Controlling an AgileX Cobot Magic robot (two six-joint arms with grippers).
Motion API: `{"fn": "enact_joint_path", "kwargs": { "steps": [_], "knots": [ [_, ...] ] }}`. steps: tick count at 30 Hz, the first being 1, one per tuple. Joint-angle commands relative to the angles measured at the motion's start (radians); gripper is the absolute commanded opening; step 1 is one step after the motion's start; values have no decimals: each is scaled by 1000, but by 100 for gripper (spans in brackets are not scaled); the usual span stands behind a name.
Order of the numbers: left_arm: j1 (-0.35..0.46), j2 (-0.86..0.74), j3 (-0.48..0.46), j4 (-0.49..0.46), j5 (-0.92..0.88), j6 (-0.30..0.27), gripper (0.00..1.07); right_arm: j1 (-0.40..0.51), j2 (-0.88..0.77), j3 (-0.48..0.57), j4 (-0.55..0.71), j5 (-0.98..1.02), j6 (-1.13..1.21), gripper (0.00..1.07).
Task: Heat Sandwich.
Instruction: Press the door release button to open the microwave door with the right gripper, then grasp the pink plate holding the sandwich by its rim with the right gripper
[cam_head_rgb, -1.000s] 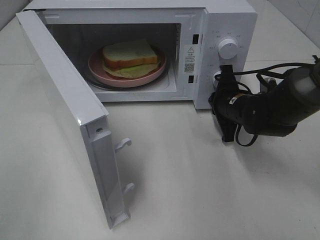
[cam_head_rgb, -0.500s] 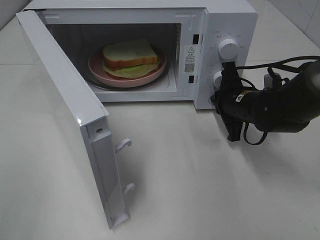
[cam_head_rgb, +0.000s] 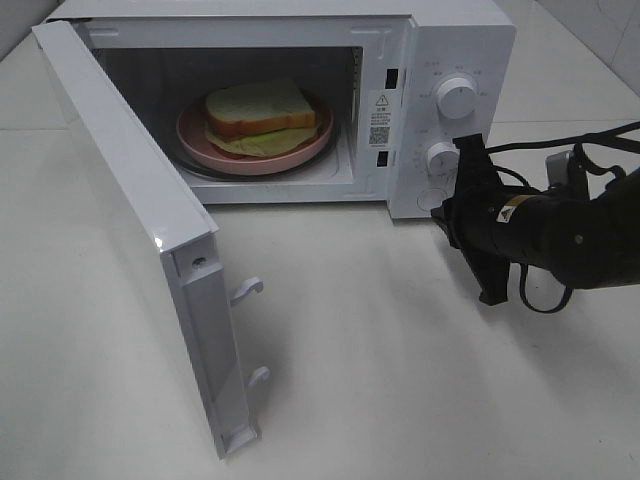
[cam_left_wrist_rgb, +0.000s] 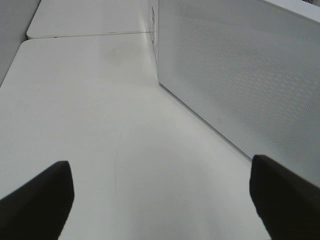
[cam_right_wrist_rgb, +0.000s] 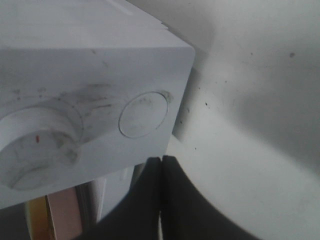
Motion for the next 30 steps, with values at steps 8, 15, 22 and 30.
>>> {"fn": "enact_joint_path", "kwargs": {
  "steps": [8, 15, 22, 30],
  "knots": [
    [2, -21, 4, -7, -3, -5, 89, 1, -166, 56, -89, 216, -96, 3],
    [2, -21, 4, -7, -3, -5, 89, 1, -271, 56, -88, 449, -252, 5],
    [2, -21, 4, -7, -3, -5, 89, 1, -353, 56, -88, 586, -402, 7],
    [2, -21, 4, -7, -3, -5, 89, 1, -477, 50, -88, 776, -649, 9]
  ]
}}
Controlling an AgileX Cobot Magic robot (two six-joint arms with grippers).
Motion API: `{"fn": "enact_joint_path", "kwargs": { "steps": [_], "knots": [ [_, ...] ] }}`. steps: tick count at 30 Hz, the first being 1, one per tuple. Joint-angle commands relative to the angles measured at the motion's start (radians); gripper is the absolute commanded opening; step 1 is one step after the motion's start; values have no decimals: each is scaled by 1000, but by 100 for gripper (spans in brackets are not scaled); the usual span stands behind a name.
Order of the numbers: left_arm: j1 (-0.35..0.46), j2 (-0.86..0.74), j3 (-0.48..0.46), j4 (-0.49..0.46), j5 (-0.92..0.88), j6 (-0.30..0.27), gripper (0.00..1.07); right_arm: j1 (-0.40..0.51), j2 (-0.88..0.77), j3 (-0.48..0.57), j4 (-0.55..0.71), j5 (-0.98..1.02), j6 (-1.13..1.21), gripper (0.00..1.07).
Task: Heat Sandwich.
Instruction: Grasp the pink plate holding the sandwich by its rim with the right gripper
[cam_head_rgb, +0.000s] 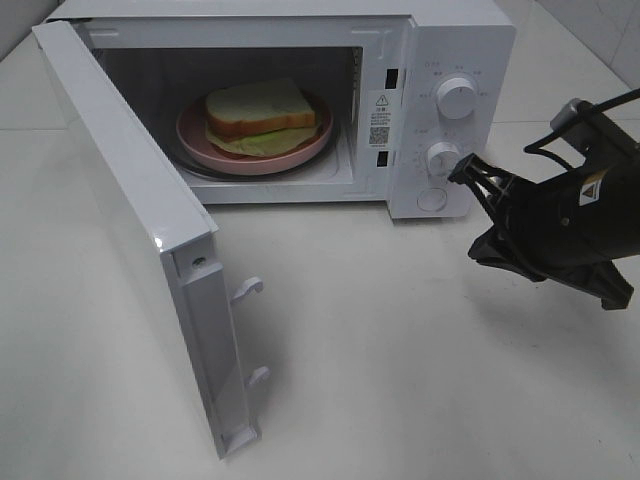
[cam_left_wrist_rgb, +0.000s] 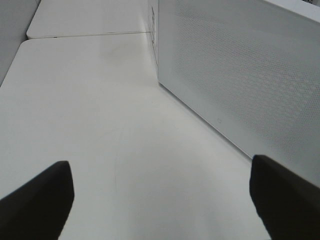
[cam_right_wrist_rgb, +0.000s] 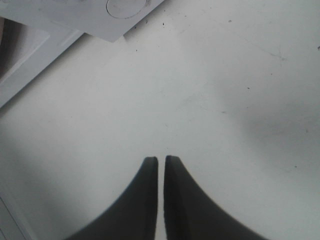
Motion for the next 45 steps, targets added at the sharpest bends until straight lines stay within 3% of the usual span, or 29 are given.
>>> {"fn": "enact_joint_path", "kwargs": {
  "steps": [1, 11, 21, 28, 36, 45],
  "knots": [
    [2, -21, 4, -7, -3, -5, 89, 1, -30, -5, -12, 55, -58, 9],
    [2, -21, 4, -7, -3, -5, 89, 1, -38, -107, -19, 296, -232, 12],
    [2, -21, 4, -7, -3, -5, 89, 1, -36, -235, -19, 488, -547, 14],
    [2, -21, 4, -7, -3, -5, 89, 1, -36, -286, -20, 561, -898, 16],
    [2, -21, 4, -7, -3, -5, 89, 1, -36, -295, -19, 563, -1490, 17],
    [2, -21, 4, -7, -3, -5, 89, 1, -36, -295, -19, 563, -1818, 23]
  ]
}}
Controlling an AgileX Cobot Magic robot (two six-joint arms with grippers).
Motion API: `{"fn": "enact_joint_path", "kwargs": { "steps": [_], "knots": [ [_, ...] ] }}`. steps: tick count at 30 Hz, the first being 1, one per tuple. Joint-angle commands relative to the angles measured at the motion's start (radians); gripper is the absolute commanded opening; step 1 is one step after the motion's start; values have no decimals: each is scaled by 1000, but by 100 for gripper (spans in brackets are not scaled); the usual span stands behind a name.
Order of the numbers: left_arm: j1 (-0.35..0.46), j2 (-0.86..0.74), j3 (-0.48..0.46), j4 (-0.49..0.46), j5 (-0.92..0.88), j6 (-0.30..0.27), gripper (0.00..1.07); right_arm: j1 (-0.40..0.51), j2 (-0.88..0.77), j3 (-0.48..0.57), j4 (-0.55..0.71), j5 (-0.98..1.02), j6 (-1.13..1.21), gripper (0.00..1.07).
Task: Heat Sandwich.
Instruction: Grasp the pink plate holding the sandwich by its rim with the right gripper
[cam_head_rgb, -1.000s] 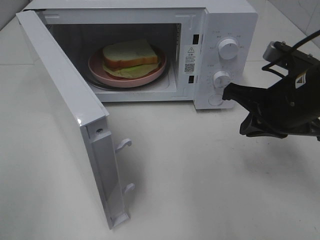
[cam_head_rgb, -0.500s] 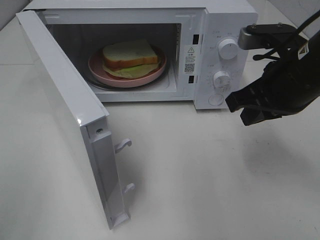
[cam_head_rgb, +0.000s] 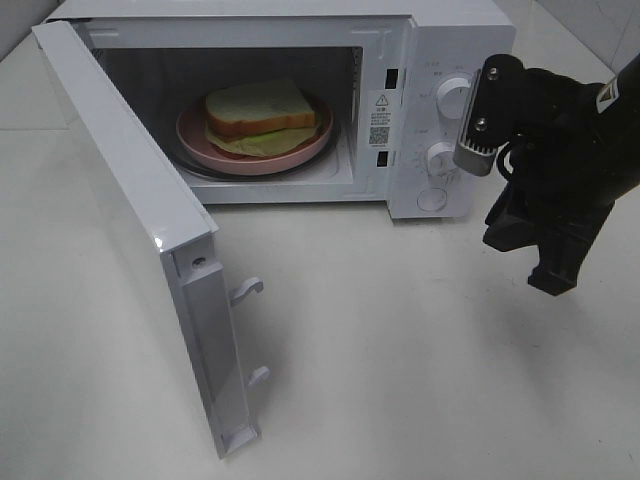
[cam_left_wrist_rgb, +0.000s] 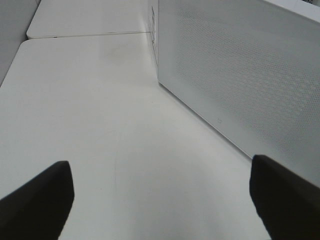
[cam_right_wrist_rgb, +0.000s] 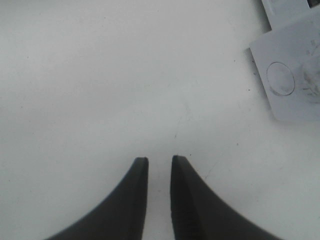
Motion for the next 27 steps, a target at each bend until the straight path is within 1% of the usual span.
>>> {"fn": "enact_joint_path", "kwargs": {
  "steps": [1, 2, 3, 4, 5, 6, 7, 8, 9, 10, 11, 12, 14, 15, 16, 17, 18, 20, 27],
  "knots": [
    [2, -21, 4, -7, -3, -5, 89, 1, -10, -6, 2, 9, -127, 24],
    [2, -21, 4, -7, -3, -5, 89, 1, -10, -6, 2, 9, -127, 24],
    [2, -21, 4, -7, -3, -5, 89, 1, -10, -6, 2, 15, -158, 27],
    [2, -21, 4, -7, -3, -5, 89, 1, -10, -6, 1, 25, -214, 32],
    [2, -21, 4, -7, -3, -5, 89, 1, -10, -6, 1, 30, -236, 35],
    [2, -21, 4, -7, -3, -5, 89, 1, -10, -6, 1, 30, -236, 35],
    [2, -21, 4, -7, -3, -5, 89, 1, -10, -6, -3, 36, -262, 39],
    [2, -21, 4, -7, -3, -5, 89, 1, -10, -6, -19, 41, -294, 47],
    [2, -21, 4, -7, -3, -5, 89, 1, -10, -6, -25, 37, -303, 52],
    [2, -21, 4, -7, -3, -5, 89, 1, -10, -6, -25, 35, -302, 56],
    [2, -21, 4, -7, -3, -5, 89, 1, -10, -6, -25, 35, -302, 56],
    [2, -21, 4, -7, -3, -5, 89, 1, -10, -6, -25, 34, -299, 65],
    [2, -21, 4, -7, -3, -5, 89, 1, -10, -6, -25, 35, -299, 77],
    [2, -21, 4, -7, -3, -5, 89, 1, -10, -6, -25, 35, -299, 81],
    [2, -21, 4, -7, -3, -5, 89, 1, -10, -6, -25, 35, -299, 81],
    [2, -21, 4, -7, -3, -5, 89, 1, -10, -6, -25, 35, -298, 90],
    [2, -21, 4, -7, -3, -5, 89, 1, -10, -6, -25, 35, -295, 92],
    [2, -21, 4, -7, -3, -5, 89, 1, -10, -6, -31, 34, -280, 95],
    [2, -21, 4, -7, -3, -5, 89, 4, -10, -6, -47, 38, -275, 93]
  ]
}}
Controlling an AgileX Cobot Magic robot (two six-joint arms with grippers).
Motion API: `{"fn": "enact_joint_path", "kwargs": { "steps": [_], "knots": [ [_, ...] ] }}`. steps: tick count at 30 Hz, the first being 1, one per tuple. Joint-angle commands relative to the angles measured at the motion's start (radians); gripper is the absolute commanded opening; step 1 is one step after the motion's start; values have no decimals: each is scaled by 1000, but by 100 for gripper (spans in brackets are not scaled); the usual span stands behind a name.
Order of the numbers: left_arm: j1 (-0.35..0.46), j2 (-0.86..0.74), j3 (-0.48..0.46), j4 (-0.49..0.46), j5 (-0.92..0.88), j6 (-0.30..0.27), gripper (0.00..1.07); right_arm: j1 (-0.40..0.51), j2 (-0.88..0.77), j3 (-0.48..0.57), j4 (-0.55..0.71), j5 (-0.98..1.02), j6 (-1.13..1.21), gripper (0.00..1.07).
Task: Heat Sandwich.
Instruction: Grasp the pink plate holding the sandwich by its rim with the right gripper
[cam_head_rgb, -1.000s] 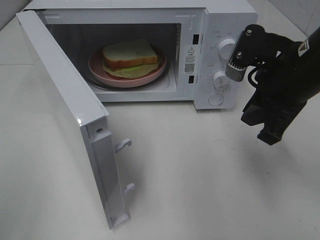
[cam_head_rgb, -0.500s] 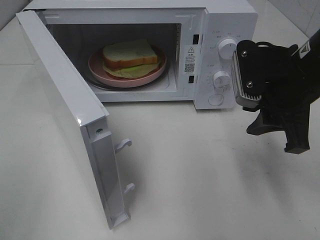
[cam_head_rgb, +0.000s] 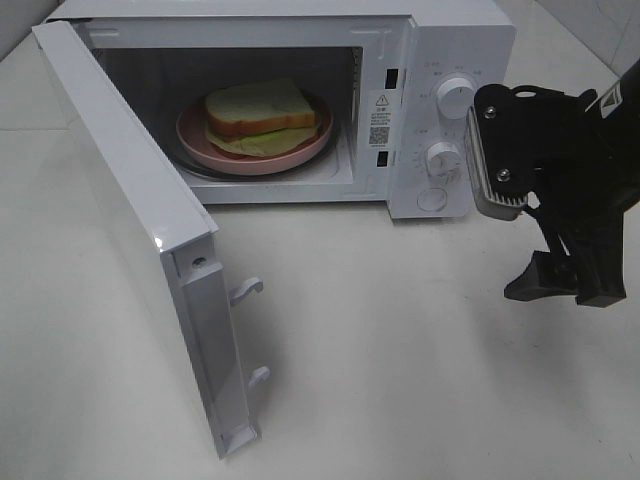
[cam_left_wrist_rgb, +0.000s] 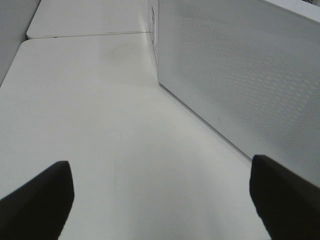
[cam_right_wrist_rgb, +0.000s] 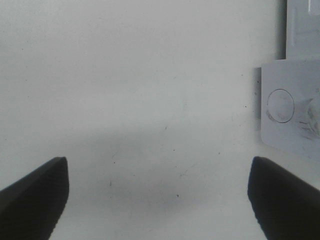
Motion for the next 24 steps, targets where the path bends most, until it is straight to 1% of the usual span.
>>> {"fn": "enact_joint_path", "kwargs": {
  "steps": [1, 2, 7, 11, 12, 16, 19, 20, 24],
  "knots": [
    [2, -21, 4, -7, -3, -5, 89, 11, -10, -5, -10, 12, 6, 93],
    [2, -21, 4, -7, -3, -5, 89, 31, -10, -13, -33, 23, 6, 92],
    [2, -21, 4, -7, -3, -5, 89, 70, -6, -43, -82, 42, 19, 91],
    [2, -21, 4, -7, -3, -5, 89, 140, 44, -125, -153, 66, 71, 89],
    [2, -21, 4, -7, -3, -5, 89, 140, 44, -125, -153, 66, 71, 89],
    [2, -21, 4, -7, -3, -5, 89, 181, 100, -196, -163, 66, 84, 88],
    [2, -21, 4, -7, -3, -5, 89, 197, 125, -224, -163, 66, 84, 88],
    [2, -21, 4, -7, -3, -5, 89, 211, 148, -255, -163, 65, 84, 87],
    [2, -21, 4, -7, -3, -5, 89, 227, 184, -301, -164, 62, 84, 87]
  ]
}}
